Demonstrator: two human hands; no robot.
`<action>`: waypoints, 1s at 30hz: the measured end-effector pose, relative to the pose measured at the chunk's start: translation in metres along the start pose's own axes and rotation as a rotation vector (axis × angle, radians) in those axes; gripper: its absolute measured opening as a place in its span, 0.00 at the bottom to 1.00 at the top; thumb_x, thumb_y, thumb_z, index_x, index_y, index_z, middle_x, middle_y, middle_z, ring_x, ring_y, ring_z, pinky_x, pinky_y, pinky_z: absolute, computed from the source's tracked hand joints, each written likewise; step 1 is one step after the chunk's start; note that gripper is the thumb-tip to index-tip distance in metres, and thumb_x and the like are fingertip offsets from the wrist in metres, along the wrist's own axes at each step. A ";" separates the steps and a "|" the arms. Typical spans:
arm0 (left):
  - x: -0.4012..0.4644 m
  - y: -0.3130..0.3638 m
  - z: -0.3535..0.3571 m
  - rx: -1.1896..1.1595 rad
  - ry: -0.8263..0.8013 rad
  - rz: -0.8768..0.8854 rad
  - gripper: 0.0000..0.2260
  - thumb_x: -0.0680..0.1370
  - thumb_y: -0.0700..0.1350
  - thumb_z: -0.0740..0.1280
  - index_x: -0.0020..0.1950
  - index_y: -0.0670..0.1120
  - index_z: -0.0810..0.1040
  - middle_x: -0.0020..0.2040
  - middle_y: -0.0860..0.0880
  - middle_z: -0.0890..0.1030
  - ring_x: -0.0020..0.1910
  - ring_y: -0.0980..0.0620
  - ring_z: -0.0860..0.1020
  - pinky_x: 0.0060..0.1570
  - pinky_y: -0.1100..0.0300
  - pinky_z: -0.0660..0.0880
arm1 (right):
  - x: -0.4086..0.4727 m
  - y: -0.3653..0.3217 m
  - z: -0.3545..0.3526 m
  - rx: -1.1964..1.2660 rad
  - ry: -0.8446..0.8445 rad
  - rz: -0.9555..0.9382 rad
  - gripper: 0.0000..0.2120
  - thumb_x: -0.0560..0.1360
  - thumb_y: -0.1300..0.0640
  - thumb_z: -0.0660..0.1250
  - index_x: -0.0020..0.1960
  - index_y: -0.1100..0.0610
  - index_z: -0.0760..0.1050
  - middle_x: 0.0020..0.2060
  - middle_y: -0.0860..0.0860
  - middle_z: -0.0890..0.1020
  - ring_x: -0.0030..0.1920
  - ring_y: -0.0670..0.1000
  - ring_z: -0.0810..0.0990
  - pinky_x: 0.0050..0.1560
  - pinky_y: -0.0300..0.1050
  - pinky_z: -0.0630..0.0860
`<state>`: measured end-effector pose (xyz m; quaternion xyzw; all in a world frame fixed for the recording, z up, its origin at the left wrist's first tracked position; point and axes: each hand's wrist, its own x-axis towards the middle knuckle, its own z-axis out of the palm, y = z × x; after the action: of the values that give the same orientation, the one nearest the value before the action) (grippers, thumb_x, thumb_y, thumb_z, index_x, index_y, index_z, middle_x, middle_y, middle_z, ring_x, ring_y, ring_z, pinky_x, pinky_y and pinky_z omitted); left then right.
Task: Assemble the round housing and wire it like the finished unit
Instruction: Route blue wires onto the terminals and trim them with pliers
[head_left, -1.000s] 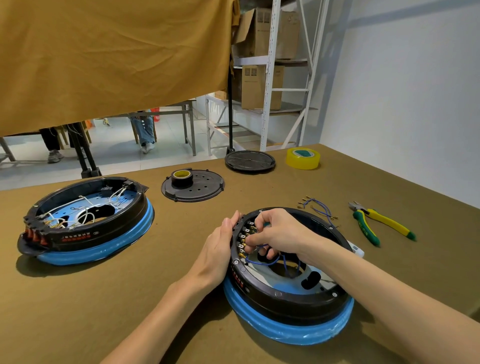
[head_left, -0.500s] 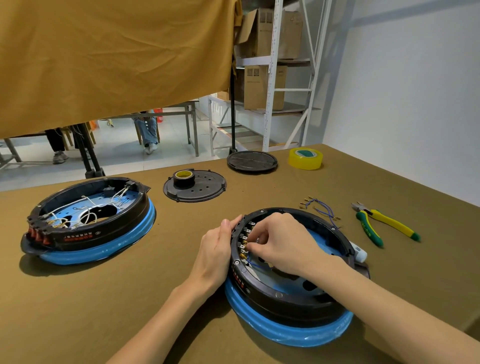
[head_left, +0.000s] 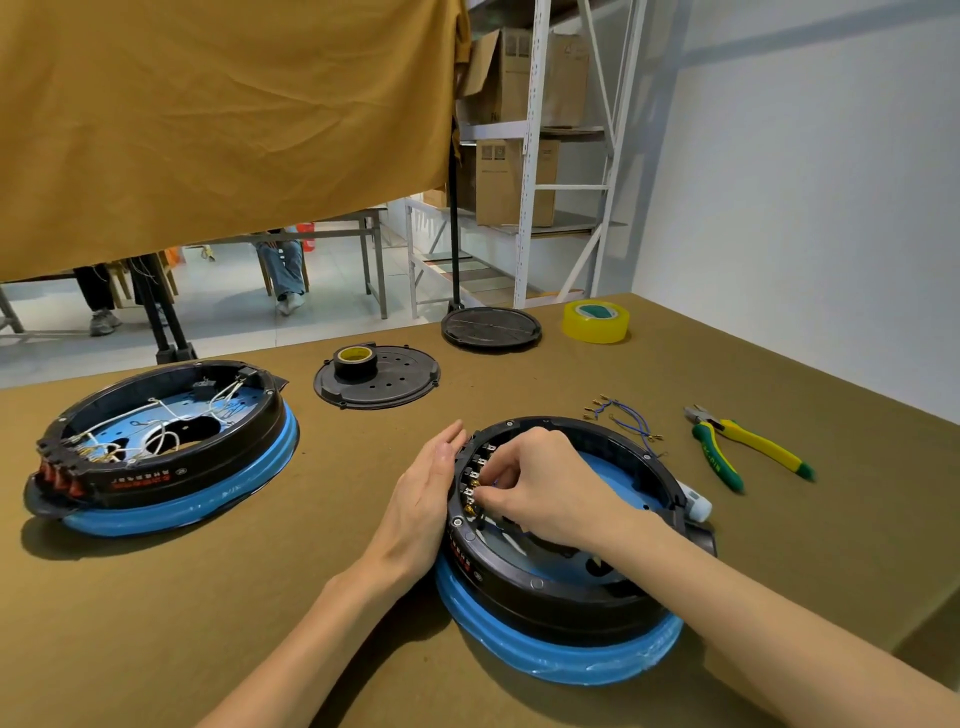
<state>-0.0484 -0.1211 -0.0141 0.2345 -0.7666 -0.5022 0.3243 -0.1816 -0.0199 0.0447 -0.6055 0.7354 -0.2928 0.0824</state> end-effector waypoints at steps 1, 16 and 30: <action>0.000 -0.001 -0.001 0.017 -0.008 0.006 0.31 0.81 0.65 0.48 0.81 0.53 0.62 0.79 0.57 0.66 0.76 0.64 0.64 0.78 0.57 0.59 | 0.000 0.000 0.001 -0.005 0.007 -0.003 0.05 0.76 0.54 0.73 0.48 0.53 0.87 0.30 0.41 0.80 0.30 0.36 0.78 0.35 0.30 0.71; 0.001 -0.008 -0.002 0.079 -0.031 0.045 0.29 0.82 0.61 0.49 0.82 0.52 0.59 0.81 0.61 0.61 0.77 0.68 0.59 0.79 0.57 0.56 | 0.000 0.004 -0.001 -0.037 0.005 0.007 0.06 0.78 0.51 0.71 0.52 0.50 0.86 0.36 0.44 0.83 0.39 0.45 0.81 0.47 0.50 0.82; 0.000 -0.010 -0.005 0.141 -0.055 0.060 0.30 0.83 0.63 0.47 0.83 0.52 0.57 0.81 0.64 0.57 0.76 0.71 0.56 0.74 0.66 0.54 | 0.003 0.007 0.004 -0.002 0.018 -0.005 0.05 0.77 0.52 0.73 0.50 0.52 0.87 0.35 0.44 0.84 0.36 0.41 0.81 0.41 0.38 0.79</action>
<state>-0.0446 -0.1284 -0.0223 0.2198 -0.8152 -0.4435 0.3007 -0.1864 -0.0231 0.0388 -0.6050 0.7348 -0.2975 0.0744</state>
